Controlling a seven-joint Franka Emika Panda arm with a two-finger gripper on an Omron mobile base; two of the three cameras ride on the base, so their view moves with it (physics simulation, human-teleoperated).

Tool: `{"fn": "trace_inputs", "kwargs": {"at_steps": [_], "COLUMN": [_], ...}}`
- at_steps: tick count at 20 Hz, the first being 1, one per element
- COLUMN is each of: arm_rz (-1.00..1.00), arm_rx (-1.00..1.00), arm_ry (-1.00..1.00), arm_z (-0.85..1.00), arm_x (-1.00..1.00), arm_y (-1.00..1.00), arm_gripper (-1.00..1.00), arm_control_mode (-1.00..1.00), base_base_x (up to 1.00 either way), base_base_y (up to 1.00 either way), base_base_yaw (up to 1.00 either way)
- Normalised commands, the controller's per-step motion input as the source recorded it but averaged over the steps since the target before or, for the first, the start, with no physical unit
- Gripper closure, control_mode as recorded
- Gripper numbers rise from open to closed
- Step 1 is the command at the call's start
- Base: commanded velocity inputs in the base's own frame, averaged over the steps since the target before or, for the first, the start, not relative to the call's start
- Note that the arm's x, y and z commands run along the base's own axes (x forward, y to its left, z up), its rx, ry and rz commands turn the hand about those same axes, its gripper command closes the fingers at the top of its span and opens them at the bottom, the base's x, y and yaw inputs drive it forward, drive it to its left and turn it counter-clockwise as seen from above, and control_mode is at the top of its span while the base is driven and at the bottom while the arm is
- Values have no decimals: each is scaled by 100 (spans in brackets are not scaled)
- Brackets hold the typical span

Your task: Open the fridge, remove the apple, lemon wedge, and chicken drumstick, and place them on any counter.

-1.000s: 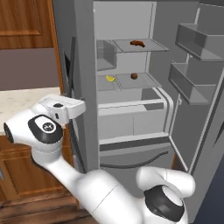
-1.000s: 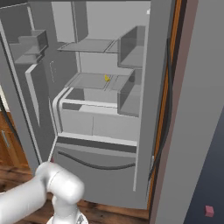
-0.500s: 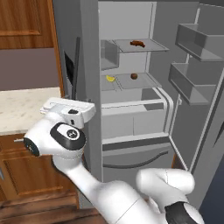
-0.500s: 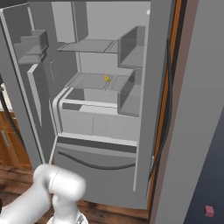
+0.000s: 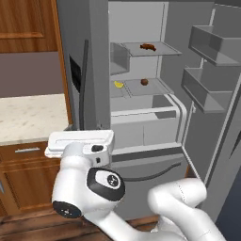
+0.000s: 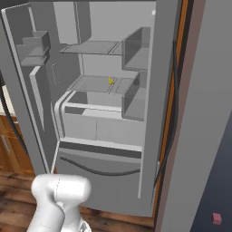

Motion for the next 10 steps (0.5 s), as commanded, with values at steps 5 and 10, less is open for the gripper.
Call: {"fn": "trace_inputs", "kwargs": {"at_steps": [5,10], "arm_rz": [0,4], "arm_rx": [0,2], "arm_ry": [-4,-1], "arm_z": [28,36], "arm_x": [-100,-100], "arm_y": [-20,-66], "arm_gripper": [-100,-100], "arm_control_mode": [-100,-100], "base_base_x": [0,0], "base_base_y": [0,0], "base_base_yaw": [0,0]}}
